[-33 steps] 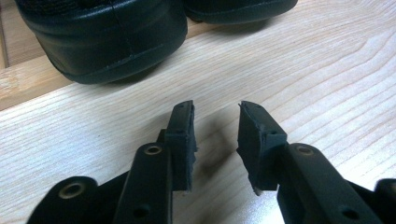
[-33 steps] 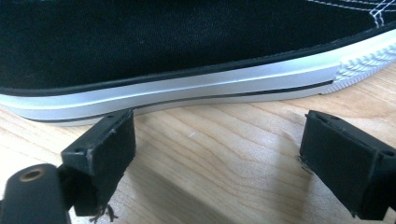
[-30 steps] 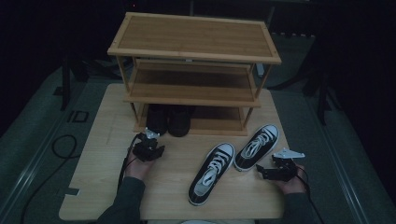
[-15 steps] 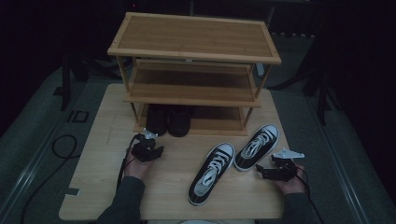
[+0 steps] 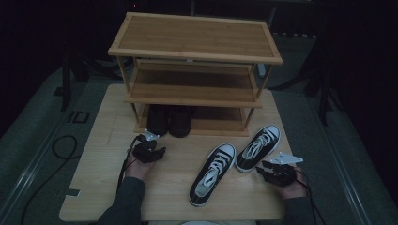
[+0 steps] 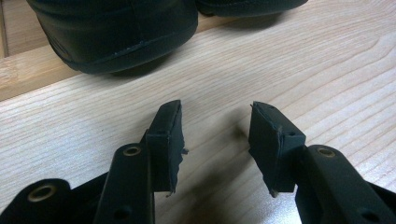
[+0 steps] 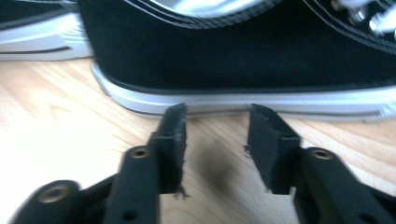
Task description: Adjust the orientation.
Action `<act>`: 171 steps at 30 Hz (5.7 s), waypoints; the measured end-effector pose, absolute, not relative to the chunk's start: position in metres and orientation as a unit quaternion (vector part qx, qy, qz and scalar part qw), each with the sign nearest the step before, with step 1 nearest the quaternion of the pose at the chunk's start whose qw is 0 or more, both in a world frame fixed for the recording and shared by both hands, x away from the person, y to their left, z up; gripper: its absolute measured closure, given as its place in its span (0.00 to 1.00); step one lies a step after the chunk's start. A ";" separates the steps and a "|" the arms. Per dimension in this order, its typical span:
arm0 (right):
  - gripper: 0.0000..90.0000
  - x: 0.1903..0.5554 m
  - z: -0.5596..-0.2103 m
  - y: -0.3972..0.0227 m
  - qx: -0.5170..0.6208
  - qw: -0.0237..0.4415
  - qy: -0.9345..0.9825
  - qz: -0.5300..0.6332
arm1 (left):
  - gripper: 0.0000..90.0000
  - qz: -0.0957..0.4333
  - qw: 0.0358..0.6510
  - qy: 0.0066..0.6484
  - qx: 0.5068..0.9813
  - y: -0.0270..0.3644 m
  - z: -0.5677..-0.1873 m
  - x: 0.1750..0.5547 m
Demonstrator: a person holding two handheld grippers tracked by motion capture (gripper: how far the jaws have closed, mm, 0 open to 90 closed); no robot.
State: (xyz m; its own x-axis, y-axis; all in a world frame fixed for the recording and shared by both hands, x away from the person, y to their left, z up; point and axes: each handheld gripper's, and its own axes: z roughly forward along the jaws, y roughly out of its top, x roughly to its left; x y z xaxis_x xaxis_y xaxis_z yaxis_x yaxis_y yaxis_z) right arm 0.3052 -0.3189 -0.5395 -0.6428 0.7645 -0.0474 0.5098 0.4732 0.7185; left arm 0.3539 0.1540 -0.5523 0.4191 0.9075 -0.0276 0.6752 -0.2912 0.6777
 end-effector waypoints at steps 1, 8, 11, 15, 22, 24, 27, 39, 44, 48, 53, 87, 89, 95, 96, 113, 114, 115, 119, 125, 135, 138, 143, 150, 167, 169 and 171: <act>0.69 0.305 -0.540 -0.319 0.380 0.185 0.838 0.345 | 0.61 0.185 0.313 0.506 0.782 0.154 -0.552 0.354; 0.77 0.298 -0.529 -0.311 0.369 0.177 0.841 0.355 | 0.59 0.184 0.316 0.503 0.783 0.154 -0.553 0.353; 0.80 0.293 -0.524 -0.305 0.362 0.174 0.842 0.360 | 0.58 0.184 0.316 0.501 0.784 0.154 -0.553 0.353; 0.86 0.288 -0.521 -0.296 0.344 0.172 0.852 0.354 | 0.58 0.188 0.312 0.500 0.786 0.153 -0.553 0.353; 0.95 0.280 -0.516 -0.282 0.314 0.170 0.864 0.355 | 0.58 0.190 0.313 0.501 0.785 0.152 -0.553 0.352; 0.96 0.278 -0.514 -0.277 0.308 0.172 0.864 0.358 | 0.58 0.190 0.312 0.500 0.785 0.152 -0.553 0.352; 0.97 0.277 -0.512 -0.270 0.300 0.176 0.867 0.357 | 0.58 0.189 0.313 0.500 0.785 0.152 -0.553 0.352; 0.99 0.278 -0.509 -0.235 0.260 0.170 0.882 0.355 | 0.58 0.189 0.314 0.499 0.785 0.153 -0.553 0.352; 0.99 0.279 -0.513 -0.224 0.253 0.168 0.888 0.346 | 0.58 0.189 0.314 0.499 0.786 0.153 -0.553 0.352; 0.99 0.281 -0.516 -0.217 0.250 0.170 0.893 0.333 | 0.58 0.189 0.314 0.498 0.786 0.153 -0.553 0.352; 0.99 0.285 -0.519 -0.211 0.255 0.169 0.896 0.320 | 0.58 0.189 0.314 0.498 0.786 0.153 -0.553 0.352; 1.00 0.311 -0.520 -0.172 0.260 0.182 0.899 0.302 | 0.58 0.188 0.315 0.498 0.786 0.153 -0.553 0.352; 1.00 0.312 -0.520 -0.169 0.260 0.183 0.900 0.300 | 0.58 0.188 0.315 0.497 0.786 0.153 -0.553 0.352; 1.00 0.316 -0.519 -0.158 0.258 0.191 0.901 0.293 | 0.58 0.188 0.316 0.497 0.786 0.153 -0.553 0.352; 1.00 0.316 -0.519 -0.156 0.259 0.191 0.901 0.292 | 0.58 0.188 0.316 0.497 0.786 0.153 -0.553 0.352; 0.94 0.327 -0.514 -0.146 0.272 0.175 0.896 0.305 | 0.58 0.187 0.317 0.497 0.786 0.154 -0.553 0.352; 0.92 0.327 -0.512 -0.147 0.274 0.172 0.894 0.309 | 0.58 0.186 0.317 0.498 0.786 0.154 -0.553 0.352; 0.90 0.326 -0.510 -0.148 0.276 0.170 0.894 0.311 | 0.58 0.186 0.317 0.498 0.785 0.154 -0.553 0.353; 0.84 0.323 -0.504 -0.148 0.273 0.163 0.893 0.318 | 0.57 0.187 0.317 0.498 0.785 0.153 -0.553 0.352; 0.75 0.320 -0.494 -0.150 0.278 0.145 0.891 0.329 | 0.57 0.187 0.317 0.498 0.786 0.153 -0.553 0.352; 0.60 0.312 -0.473 -0.150 0.278 0.123 0.883 0.357 | 0.57 0.187 0.317 0.497 0.786 0.153 -0.553 0.352; 0.56 0.307 -0.467 -0.147 0.273 0.118 0.882 0.366 | 0.57 0.188 0.316 0.496 0.786 0.153 -0.553 0.352; 0.51 0.301 -0.463 -0.139 0.267 0.107 0.882 0.373 | 0.56 0.187 0.316 0.496 0.787 0.153 -0.553 0.352; 0.52 0.301 -0.473 -0.133 0.276 0.106 0.889 0.349 | 0.56 0.187 0.317 0.496 0.787 0.153 -0.554 0.352; 0.82 0.300 -0.484 -0.129 0.298 0.106 0.898 0.304 | 0.55 0.189 0.316 0.495 0.787 0.152 -0.554 0.352; 0.86 0.299 -0.483 -0.128 0.298 0.110 0.899 0.301 | 0.55 0.189 0.316 0.495 0.787 0.152 -0.554 0.352; 0.89 0.299 -0.483 -0.128 0.302 0.112 0.898 0.300 | 0.55 0.189 0.316 0.495 0.787 0.152 -0.554 0.352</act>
